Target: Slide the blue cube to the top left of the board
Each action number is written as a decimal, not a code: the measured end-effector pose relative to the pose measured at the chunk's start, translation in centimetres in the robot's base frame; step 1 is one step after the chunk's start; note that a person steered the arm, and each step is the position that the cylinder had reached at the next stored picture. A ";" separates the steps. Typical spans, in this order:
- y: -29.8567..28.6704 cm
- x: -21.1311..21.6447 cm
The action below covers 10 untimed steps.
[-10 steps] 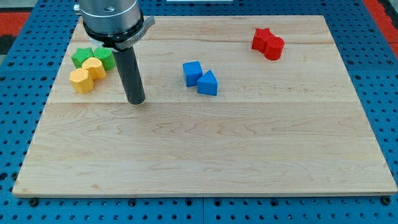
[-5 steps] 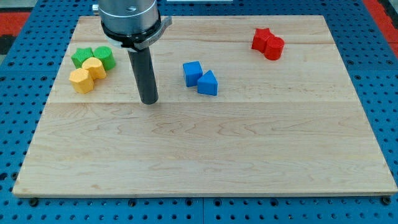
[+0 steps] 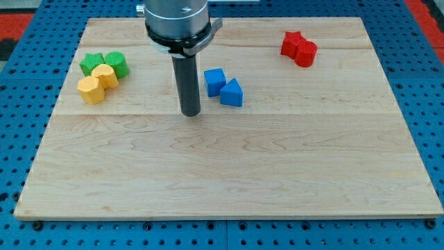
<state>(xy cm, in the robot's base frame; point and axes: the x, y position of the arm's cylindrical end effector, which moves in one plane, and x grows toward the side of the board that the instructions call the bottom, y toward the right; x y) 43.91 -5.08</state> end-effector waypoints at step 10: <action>-4.1 -15.2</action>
<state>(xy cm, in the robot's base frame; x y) 28.72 -9.19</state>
